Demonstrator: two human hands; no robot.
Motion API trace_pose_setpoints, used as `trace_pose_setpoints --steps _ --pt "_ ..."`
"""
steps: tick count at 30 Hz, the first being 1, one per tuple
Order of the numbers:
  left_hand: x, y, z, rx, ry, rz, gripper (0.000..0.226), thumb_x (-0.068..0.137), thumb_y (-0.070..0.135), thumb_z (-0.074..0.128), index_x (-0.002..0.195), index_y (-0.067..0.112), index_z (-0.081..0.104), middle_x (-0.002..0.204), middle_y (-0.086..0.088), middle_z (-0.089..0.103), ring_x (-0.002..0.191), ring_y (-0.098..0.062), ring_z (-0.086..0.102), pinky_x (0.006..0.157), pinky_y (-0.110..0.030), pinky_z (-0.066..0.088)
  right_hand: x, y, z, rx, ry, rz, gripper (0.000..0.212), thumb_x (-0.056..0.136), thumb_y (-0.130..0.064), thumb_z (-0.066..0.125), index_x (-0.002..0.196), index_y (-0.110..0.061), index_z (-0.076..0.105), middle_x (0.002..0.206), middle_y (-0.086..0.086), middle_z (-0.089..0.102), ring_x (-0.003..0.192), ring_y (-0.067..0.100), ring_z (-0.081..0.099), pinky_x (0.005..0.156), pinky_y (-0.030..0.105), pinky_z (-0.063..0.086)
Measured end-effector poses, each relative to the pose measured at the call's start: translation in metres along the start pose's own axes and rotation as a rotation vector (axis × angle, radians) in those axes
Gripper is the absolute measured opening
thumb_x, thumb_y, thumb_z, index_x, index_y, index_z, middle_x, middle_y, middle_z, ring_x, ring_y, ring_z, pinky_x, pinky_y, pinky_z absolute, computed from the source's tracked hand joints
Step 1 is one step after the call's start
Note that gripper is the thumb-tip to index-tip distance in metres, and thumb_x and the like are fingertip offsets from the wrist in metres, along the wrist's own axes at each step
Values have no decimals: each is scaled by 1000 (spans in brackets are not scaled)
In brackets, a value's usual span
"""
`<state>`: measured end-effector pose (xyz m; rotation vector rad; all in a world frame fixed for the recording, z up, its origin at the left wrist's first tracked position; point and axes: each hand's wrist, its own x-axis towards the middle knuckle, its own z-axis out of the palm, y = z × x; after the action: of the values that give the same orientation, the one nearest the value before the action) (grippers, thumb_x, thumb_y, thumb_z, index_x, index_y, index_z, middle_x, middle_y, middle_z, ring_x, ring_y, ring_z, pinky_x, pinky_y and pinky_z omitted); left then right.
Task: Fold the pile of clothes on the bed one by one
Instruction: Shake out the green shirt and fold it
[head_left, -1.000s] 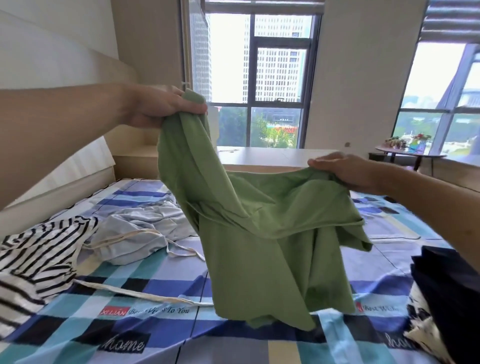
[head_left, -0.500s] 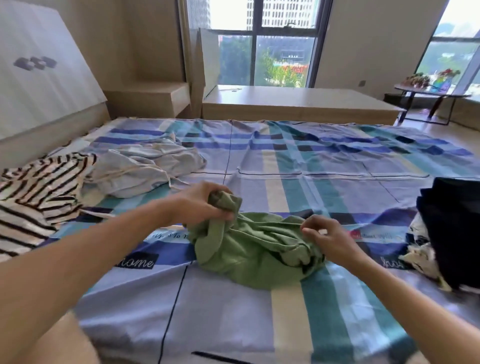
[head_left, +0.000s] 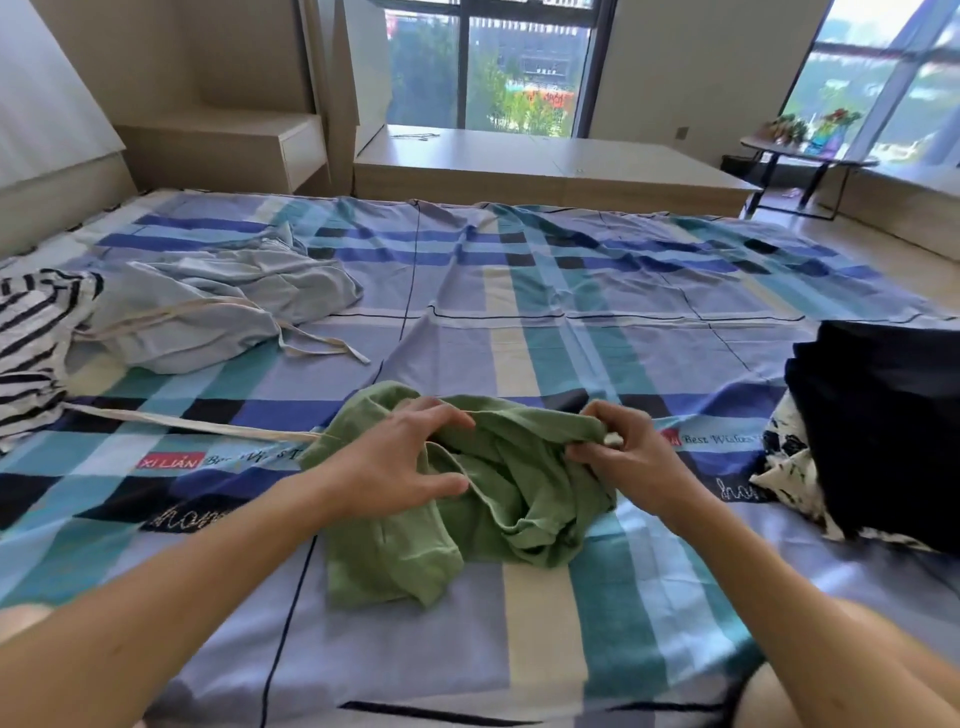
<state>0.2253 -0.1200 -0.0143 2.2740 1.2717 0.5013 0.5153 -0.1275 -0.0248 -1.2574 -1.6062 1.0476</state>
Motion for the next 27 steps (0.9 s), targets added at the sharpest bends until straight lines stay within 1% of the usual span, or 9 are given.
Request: trace_pose_setpoints --steps 2,4,8,11,14,19,23,25,27 --pt "6 -2 8 34 24 -27 73 74 51 73 140 32 47 129 15 48 124 -5 44 109 -28 39 -4 -15 -1 68 55 -127 20 89 13 61 81 -6 56 84 9 54 71 11 50 62 20 44" --pt "12 -5 12 122 75 -95 88 70 56 71 147 29 39 139 8 45 133 -14 40 114 -40 37 -7 -30 -8 84 134 -201 29 94 9 56 85 -18 55 77 2 53 68 10 46 58 21 39" --pt "14 -8 12 438 114 -375 104 74 45 76 156 21 15 156 0 15 144 -31 22 117 -52 30 -1 -56 -34 -193 419 -228 30 94 -6 62 83 -26 42 69 -2 44 60 10 41 53 26 36" --pt "9 -6 10 406 215 -333 88 72 13 72 145 21 24 145 -2 14 126 -35 36 90 -49 49 12 -77 -48 -476 425 -172 22 93 -13 65 96 -19 43 70 0 48 63 13 44 55 32 36" --pt "7 -3 -4 307 329 -239 69 66 -11 56 124 22 38 131 -3 24 100 -36 51 62 -43 45 22 -101 -62 -752 422 -207 27 90 -9 64 103 -17 41 72 0 47 67 20 48 62 34 31" --pt "-4 -4 -44 311 424 -364 42 70 -5 52 100 26 53 108 0 58 95 -33 57 80 -42 47 38 -128 -88 -1355 263 -59 41 84 -5 63 121 -15 47 105 14 61 95 37 61 77 44 49" --pt "-12 -4 -45 382 427 -411 15 84 22 61 94 26 51 102 -2 61 96 -34 59 80 -40 47 44 -147 -88 -1771 131 252 37 88 -22 60 124 -21 48 106 5 56 107 29 59 80 37 42" --pt "-17 -13 -33 378 212 -593 48 83 65 60 107 25 50 110 1 57 106 -32 59 86 -41 49 46 -165 -93 -1865 134 319 23 89 -29 58 110 -18 54 95 2 54 98 26 60 76 33 41" --pt "-25 -22 -16 284 -16 -714 100 57 99 47 123 23 49 122 -1 58 117 -29 58 94 -43 49 50 -180 -103 -1815 172 310 15 88 -26 58 98 -15 57 86 4 59 85 25 59 73 31 43"
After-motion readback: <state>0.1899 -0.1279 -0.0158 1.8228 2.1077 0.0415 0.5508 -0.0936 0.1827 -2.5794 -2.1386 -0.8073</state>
